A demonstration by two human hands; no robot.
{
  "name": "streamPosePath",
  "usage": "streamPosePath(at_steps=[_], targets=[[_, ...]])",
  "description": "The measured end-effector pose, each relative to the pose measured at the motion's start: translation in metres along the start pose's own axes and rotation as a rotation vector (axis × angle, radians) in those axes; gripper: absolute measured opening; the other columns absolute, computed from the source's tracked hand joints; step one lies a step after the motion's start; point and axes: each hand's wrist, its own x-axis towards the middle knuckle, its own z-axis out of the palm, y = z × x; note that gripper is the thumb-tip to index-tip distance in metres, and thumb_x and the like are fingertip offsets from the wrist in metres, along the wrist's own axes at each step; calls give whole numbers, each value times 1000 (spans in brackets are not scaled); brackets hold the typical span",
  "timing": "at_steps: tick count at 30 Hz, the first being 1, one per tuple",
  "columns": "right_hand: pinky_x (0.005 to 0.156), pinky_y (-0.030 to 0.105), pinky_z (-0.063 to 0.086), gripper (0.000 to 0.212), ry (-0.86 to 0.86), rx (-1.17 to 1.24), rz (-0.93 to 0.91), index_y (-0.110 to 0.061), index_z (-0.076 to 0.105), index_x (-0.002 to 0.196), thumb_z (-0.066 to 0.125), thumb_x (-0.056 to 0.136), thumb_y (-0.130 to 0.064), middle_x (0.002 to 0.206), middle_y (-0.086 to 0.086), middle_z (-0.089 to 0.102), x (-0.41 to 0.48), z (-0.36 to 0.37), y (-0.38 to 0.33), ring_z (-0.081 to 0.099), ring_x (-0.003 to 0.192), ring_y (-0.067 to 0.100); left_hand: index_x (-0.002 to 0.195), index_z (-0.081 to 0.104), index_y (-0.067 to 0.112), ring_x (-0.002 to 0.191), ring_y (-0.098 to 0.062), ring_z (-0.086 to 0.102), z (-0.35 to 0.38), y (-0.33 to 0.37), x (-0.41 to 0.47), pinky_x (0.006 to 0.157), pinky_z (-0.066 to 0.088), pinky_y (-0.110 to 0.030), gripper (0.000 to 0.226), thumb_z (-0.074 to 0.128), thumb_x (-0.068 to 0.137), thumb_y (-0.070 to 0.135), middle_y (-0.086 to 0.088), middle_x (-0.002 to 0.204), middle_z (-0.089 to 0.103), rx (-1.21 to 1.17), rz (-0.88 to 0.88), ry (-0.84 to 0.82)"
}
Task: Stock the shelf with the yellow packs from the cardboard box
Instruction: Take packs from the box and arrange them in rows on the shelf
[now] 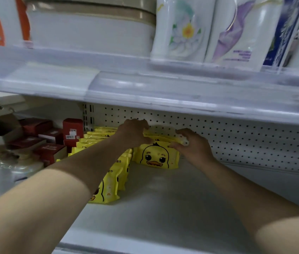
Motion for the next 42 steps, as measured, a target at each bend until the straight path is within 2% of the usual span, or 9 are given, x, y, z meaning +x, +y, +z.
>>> streamPosePath(at_steps=[3, 8, 11, 13, 15, 19, 27, 31, 42], targets=[[101, 36, 48, 49, -26, -9, 69, -29, 57, 136, 64, 91, -50, 136, -1, 61, -24, -22, -24, 56, 124, 22, 136, 48, 25, 123, -27, 48, -13, 10, -27, 101, 43, -40, 65, 59, 85, 63, -6, 130, 53, -20, -31, 3], [100, 32, 44, 50, -85, -34, 155, -30, 53, 138, 55, 95, -54, 138, -1, 59, -87, -52, -73, 54, 126, 24, 138, 47, 23, 127, -31, 43, -31, 17, -104, 103, 42, -44, 65, 51, 88, 64, -8, 138, 48, -3, -39, 31], [91, 26, 43, 54, -163, -78, 213, -28, 49, 143, 57, 95, -51, 138, -1, 58, -140, -69, -109, 58, 120, 22, 140, 45, 27, 134, -32, 35, -45, 19, -165, 104, 40, -44, 60, 51, 90, 61, -7, 145, 40, 19, -92, -16], [81, 27, 47, 58, -196, -101, 264, -25, 47, 144, 58, 94, -53, 128, 2, 60, -181, -75, -129, 60, 108, 19, 137, 47, 25, 132, -34, 35, -47, 15, -209, 102, 42, -44, 54, 53, 92, 53, -10, 142, 42, 20, -87, -26], [88, 32, 47, 64, -196, -133, 271, -23, 45, 145, 58, 92, -56, 137, 5, 57, -221, -77, -142, 56, 120, 24, 135, 49, 20, 127, -36, 38, -42, 7, -253, 100, 43, -46, 57, 53, 90, 56, -13, 135, 47, 13, -55, -17], [99, 37, 45, 60, -210, -89, 254, -33, 49, 142, 64, 89, -57, 146, -4, 52, -291, -72, -156, 48, 132, 23, 139, 45, 18, 130, -33, 33, -24, -6, -333, 103, 40, -49, 63, 55, 90, 57, -12, 137, 44, -43, -13, -86], [89, 35, 49, 64, -367, -112, 380, -37, 49, 139, 74, 82, -54, 136, -2, 57, -390, -29, -149, 50, 129, 24, 133, 48, 20, 128, -33, 36, 21, -23, -432, 96, 43, -46, 58, 53, 90, 59, -9, 135, 45, -7, -62, -232], [98, 41, 50, 66, -467, -170, 405, -35, 48, 141, 75, 82, -50, 142, -2, 55, -424, 1, -132, 49, 131, 26, 134, 48, 19, 131, -33, 36, 59, -36, -456, 96, 45, -47, 62, 51, 90, 61, -9, 140, 44, -7, -73, -310], [102, 37, 45, 65, -790, -260, 482, -28, 52, 140, 74, 81, -42, 136, 5, 60, -485, 94, -58, 50, 129, 28, 131, 50, 18, 126, -34, 41, 174, -82, -501, 102, 40, -43, 56, 56, 90, 56, -12, 135, 49, 6, -234, -567]])
